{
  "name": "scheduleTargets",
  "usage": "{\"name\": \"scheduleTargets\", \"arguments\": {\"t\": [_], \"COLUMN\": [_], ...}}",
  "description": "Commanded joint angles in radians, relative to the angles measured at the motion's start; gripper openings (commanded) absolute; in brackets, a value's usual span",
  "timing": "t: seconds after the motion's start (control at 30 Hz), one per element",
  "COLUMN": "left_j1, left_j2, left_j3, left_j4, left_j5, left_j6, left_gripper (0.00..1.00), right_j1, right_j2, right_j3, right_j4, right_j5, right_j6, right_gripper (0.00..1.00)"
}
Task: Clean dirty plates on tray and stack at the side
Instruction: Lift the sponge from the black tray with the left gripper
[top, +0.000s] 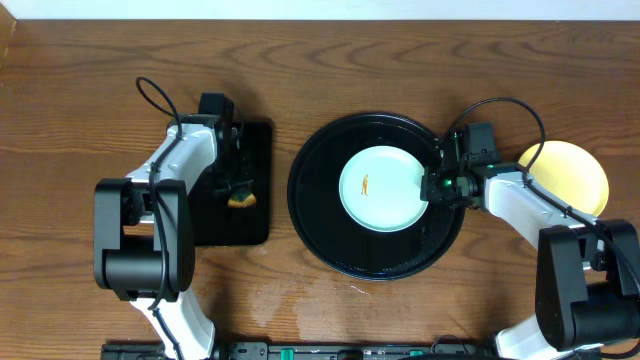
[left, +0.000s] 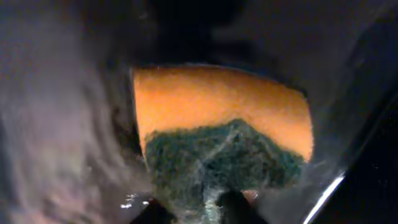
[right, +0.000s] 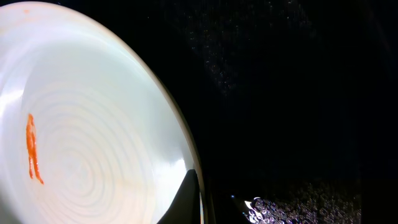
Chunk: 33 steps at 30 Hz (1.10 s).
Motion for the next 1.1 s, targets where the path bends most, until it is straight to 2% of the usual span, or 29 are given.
{"name": "scheduleTargets", "arguments": {"t": [0.0,0.03,0.13,0.23,0.33,0.5,0.57,0.6,0.67,0.83,0.87,1.0,1.07], "left_j1": [0.01,0.009,0.006,0.002,-0.016,-0.06,-0.064,-0.065,-0.064,-0.056,-0.053,-0.04,-0.036], "left_j2": [-0.07,-0.087,-0.11,-0.107,-0.097,-0.085,-0.085,-0.085,-0.085,-0.109,-0.116,-0.146,-0.161], "left_j3": [0.0,0.0,0.0,-0.02,-0.057,-0.168,-0.199,-0.208,-0.209,-0.172,-0.156,-0.103,-0.1], "left_j4": [-0.029,-0.042,-0.089,-0.099,-0.074,0.053,0.092,0.107,0.116,0.072,0.055,0.013,0.028], "left_j5": [-0.04,-0.04,-0.04,-0.04,-0.036,-0.033,-0.033,-0.034,-0.034,-0.052,-0.052,-0.052,-0.061], "left_j6": [0.001,-0.002,-0.014,-0.021,-0.03,-0.056,-0.062,-0.062,-0.061,-0.061,-0.061,-0.061,-0.061], "left_gripper": [0.49,0.53,0.55,0.54,0.48,0.32,0.18,0.08,0.07,0.07,0.13,0.45,0.49], "right_j1": [-0.004,-0.004,-0.004,-0.004,-0.004,-0.004,-0.004,-0.004,-0.004,-0.004,-0.004,-0.004,-0.004], "right_j2": [0.051,0.051,0.051,0.051,0.051,0.051,0.051,0.051,0.051,0.051,0.051,0.051,0.051], "right_j3": [-0.019,-0.019,-0.019,-0.019,-0.019,-0.019,-0.019,-0.019,-0.019,-0.019,-0.019,-0.019,-0.019], "right_j4": [-0.016,-0.016,-0.015,-0.014,-0.014,-0.015,-0.015,-0.015,-0.015,-0.014,-0.014,-0.014,-0.014], "right_j5": [0.029,0.029,0.029,0.029,0.029,0.029,0.029,0.029,0.029,0.029,0.029,0.029,0.029], "right_j6": [-0.009,-0.009,-0.009,-0.009,-0.009,-0.009,-0.009,-0.009,-0.009,-0.009,-0.009,-0.009,-0.009], "right_gripper": [0.01,0.01,0.01,0.01,0.01,0.02,0.01,0.01,0.01,0.01,0.01,0.01,0.01]}}
